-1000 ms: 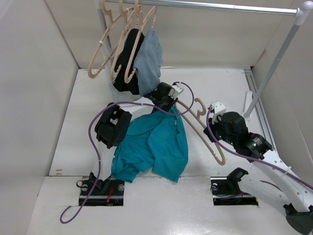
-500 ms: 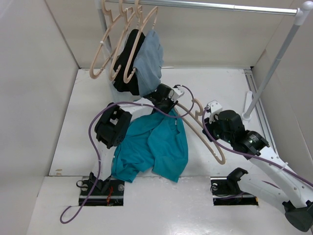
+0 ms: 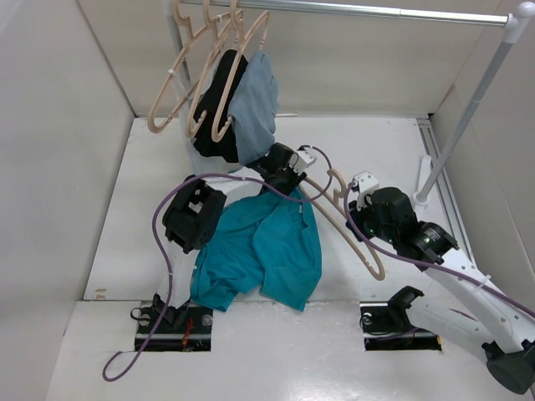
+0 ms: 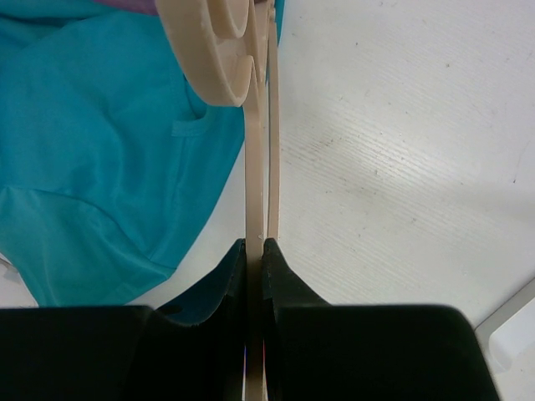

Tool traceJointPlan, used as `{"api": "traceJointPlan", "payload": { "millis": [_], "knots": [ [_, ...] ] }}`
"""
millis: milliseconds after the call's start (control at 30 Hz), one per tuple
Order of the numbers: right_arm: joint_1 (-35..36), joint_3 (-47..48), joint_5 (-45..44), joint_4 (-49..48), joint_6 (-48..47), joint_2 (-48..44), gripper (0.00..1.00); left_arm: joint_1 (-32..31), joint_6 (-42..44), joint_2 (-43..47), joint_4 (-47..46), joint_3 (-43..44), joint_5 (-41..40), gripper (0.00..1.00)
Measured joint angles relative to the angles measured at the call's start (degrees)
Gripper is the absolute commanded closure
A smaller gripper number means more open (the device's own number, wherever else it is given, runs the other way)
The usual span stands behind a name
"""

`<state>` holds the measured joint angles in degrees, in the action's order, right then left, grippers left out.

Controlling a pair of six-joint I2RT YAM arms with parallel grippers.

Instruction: Place the t-shirt on the hanger

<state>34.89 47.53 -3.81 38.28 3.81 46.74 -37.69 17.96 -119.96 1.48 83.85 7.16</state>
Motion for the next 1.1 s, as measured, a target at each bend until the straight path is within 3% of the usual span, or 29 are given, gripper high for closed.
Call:
{"api": "traceJointPlan", "payload": {
  "millis": [133, 500, 600, 1100],
  "knots": [
    [0.0, 0.0, 0.0, 0.0, 0.0, 0.6, 1.00, -0.4, 1.4, 0.0, 0.0, 0.0, 0.4, 0.60],
    [-0.1, 0.0, 0.0, 0.0, 0.0, 0.5, 1.00, -0.5, 4.1, -0.5, -0.2, 1.2, -0.8, 0.86],
    [-0.4, 0.0, 0.0, 0.0, -0.3, 0.4, 1.00, -0.5, 4.1, -0.5, -0.7, 1.5, -0.9, 0.99],
    [-0.7, 0.4, 8.5, 1.7, -4.0, -1.9, 1.00, 0.6, 7.1, -0.3, 5.3, 5.4, 1.5, 1.00]
  ]
}}
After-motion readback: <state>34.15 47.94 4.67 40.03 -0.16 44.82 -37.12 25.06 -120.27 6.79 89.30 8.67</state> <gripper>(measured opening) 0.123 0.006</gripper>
